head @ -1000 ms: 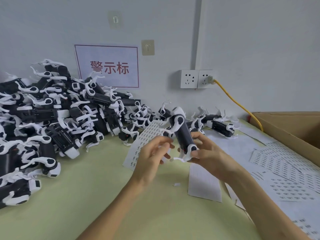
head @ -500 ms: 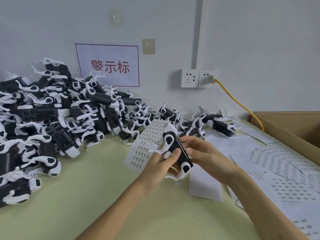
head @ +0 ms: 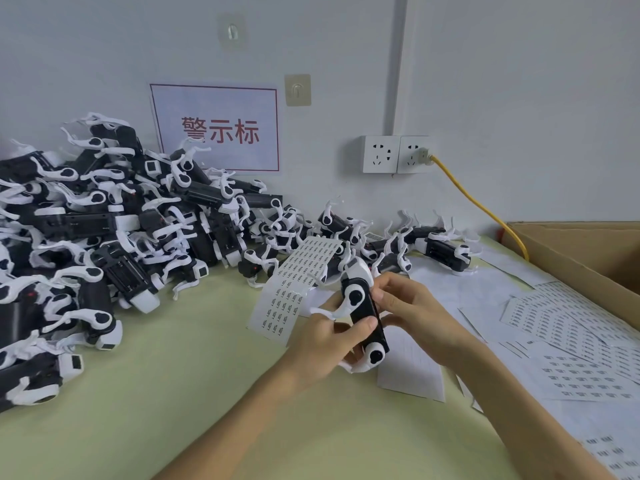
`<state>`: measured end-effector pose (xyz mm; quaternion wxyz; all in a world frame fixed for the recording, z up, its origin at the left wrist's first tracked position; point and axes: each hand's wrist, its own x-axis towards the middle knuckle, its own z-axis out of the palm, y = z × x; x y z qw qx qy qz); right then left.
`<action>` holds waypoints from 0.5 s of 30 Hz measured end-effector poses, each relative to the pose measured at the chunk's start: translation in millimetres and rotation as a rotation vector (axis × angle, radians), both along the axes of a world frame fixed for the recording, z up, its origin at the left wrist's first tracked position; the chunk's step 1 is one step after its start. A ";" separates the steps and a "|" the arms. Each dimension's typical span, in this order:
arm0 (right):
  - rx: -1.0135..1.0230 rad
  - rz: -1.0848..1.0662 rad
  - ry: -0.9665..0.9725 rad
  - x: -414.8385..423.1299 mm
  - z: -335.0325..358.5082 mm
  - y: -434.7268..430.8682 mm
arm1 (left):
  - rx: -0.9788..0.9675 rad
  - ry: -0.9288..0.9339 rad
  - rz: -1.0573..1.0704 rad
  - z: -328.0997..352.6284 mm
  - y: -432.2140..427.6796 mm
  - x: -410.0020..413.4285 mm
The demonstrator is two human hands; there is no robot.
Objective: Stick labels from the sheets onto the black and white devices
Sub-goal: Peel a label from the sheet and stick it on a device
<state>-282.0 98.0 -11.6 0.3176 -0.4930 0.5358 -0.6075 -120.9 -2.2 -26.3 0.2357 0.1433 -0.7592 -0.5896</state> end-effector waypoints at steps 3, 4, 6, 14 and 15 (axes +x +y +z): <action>-0.004 0.026 -0.017 -1.3 -0.9 -0.1 | -0.017 -0.016 -0.006 1.8 -0.5 1.7; -0.003 0.036 -0.023 -2.1 -1.0 0.1 | 0.000 -0.013 -0.025 3.9 0.0 3.0; -0.003 0.057 -0.042 -4.0 -0.5 0.3 | 0.074 0.000 -0.081 7.8 1.5 6.2; -0.013 0.154 -0.113 -6.7 0.8 2.2 | 0.383 0.093 -0.243 10.7 0.3 11.0; -0.014 0.157 -0.103 -6.0 0.7 2.2 | 0.428 0.106 -0.240 11.1 0.0 10.5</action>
